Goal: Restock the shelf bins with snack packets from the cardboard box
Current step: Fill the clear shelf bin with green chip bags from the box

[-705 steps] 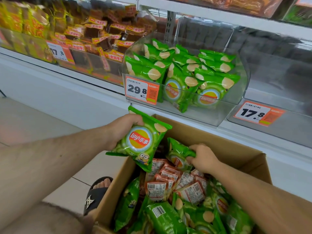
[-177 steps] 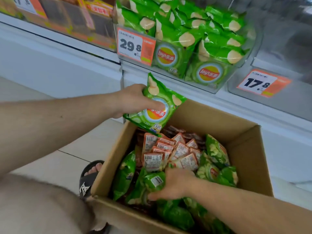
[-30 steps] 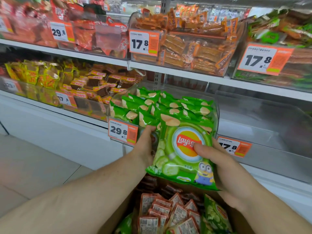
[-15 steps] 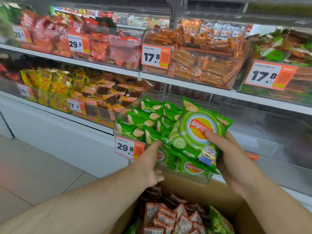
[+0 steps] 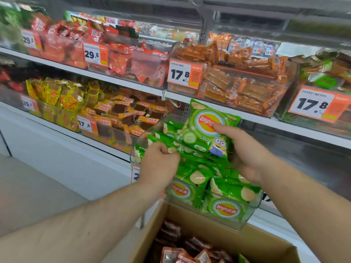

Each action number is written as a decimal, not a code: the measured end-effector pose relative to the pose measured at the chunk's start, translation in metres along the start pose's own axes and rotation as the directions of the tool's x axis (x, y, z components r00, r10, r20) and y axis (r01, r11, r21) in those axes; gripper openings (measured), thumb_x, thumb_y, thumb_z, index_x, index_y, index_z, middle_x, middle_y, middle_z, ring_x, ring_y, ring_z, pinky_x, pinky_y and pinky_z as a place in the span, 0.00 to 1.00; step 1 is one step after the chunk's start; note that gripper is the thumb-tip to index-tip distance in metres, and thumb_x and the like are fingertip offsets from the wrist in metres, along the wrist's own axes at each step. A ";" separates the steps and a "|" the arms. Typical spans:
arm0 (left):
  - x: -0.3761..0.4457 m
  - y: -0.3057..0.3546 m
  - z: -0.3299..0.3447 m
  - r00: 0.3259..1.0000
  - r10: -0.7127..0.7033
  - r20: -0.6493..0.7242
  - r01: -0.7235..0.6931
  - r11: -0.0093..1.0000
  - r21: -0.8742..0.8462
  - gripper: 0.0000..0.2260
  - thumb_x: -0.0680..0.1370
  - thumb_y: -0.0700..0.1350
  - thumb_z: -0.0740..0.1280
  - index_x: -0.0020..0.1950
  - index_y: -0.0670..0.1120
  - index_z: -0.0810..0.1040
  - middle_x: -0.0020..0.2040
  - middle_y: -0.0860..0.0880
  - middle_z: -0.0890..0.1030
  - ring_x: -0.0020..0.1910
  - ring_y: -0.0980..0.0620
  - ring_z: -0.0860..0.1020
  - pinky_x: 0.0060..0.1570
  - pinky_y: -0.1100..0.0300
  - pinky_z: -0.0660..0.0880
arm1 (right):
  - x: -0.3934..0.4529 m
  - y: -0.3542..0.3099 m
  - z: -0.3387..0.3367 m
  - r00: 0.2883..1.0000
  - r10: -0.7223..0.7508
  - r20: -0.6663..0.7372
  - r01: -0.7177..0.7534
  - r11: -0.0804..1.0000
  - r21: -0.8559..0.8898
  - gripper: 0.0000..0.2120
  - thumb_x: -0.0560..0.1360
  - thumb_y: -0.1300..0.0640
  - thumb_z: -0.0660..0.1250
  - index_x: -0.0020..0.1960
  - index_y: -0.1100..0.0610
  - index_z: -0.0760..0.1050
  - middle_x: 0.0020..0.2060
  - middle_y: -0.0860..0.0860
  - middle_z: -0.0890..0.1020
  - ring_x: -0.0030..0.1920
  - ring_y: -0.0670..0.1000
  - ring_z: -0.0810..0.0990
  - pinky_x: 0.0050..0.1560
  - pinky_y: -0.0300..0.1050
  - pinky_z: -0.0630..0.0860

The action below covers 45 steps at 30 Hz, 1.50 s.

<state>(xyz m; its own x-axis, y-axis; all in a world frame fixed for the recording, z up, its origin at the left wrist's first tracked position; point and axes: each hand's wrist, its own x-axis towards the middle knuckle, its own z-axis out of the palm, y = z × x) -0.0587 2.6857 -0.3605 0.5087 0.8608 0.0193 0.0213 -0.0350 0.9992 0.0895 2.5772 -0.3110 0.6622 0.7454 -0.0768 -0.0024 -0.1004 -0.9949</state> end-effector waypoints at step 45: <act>0.127 -0.026 -0.028 0.965 0.256 -0.058 -0.159 0.746 0.647 0.18 0.75 0.37 0.65 0.64 0.48 0.79 0.58 0.46 0.82 0.58 0.43 0.78 0.53 0.52 0.76 | 0.189 0.014 0.043 0.980 -0.180 -0.086 0.159 0.965 -0.208 0.21 0.74 0.59 0.74 0.63 0.59 0.70 0.52 0.52 0.81 0.44 0.46 0.83 0.37 0.38 0.78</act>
<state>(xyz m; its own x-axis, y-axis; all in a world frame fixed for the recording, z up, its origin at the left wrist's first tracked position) -0.0190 2.8105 -0.3834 0.4461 0.8511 0.2767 0.4919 -0.4915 0.7187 0.1824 2.7447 -0.3425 0.7140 0.6915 0.1097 0.2592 -0.1156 -0.9589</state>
